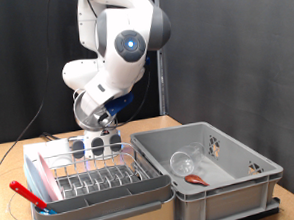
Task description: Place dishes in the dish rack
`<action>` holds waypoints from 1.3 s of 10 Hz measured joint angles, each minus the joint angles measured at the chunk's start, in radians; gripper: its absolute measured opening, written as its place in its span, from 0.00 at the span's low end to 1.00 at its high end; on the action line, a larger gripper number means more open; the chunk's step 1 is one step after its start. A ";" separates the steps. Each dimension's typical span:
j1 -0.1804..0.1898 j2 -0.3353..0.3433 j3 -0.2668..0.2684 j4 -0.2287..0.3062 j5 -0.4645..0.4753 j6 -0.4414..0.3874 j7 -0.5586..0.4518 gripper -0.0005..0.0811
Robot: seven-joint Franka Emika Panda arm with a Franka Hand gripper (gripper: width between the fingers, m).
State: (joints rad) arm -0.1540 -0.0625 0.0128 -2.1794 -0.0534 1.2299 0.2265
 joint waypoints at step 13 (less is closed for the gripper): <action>-0.009 0.135 -0.016 -0.089 -0.065 0.217 0.083 0.10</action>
State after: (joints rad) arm -0.1634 0.0727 -0.0035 -2.2680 -0.1179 1.4465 0.3094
